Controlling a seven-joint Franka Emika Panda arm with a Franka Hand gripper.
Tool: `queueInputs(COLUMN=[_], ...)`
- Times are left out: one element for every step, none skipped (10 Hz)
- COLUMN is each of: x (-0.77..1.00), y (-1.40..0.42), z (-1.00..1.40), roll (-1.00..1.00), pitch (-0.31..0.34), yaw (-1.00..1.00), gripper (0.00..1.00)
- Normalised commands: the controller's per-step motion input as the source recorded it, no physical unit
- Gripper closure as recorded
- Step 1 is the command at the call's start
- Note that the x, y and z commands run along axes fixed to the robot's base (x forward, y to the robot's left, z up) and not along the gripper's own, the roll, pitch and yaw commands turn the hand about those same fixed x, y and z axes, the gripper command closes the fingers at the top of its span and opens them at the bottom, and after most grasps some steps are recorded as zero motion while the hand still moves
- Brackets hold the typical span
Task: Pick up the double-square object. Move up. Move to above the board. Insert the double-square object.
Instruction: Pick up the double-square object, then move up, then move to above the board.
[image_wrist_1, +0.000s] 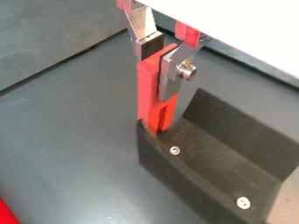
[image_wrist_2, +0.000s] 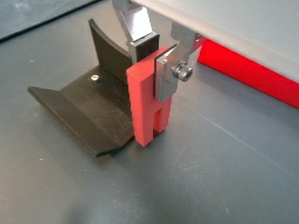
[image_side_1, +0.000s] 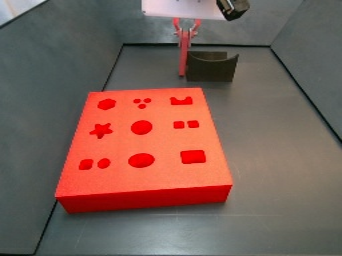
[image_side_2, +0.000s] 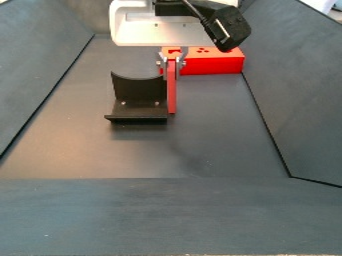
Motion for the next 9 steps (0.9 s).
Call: queueInputs(x=[0.00,0.00,0.00,0.00,-0.04,-0.06,-0.04,-0.03,0.13], y=[0.00,0.00,0.00,0.00,0.09,0.08,0.04,0.02,-0.28], z=[0.00,0.00,0.00,0.83,0.77,0.66,0.45,0.27,1.00], roll=[0.00,0.00,0.00,0.00,0.01,0.01,0.01,0.01,0.25], pitch=[0.000,0.000,0.000,0.000,0.018,0.012,0.009,0.014,-0.212], yaw=[0.00,0.00,0.00,0.00,0.03,0.03,0.01,0.00,-0.17], gripper=[1.00,1.00,1.00,1.00,1.00,1.00,1.00,1.00,1.00])
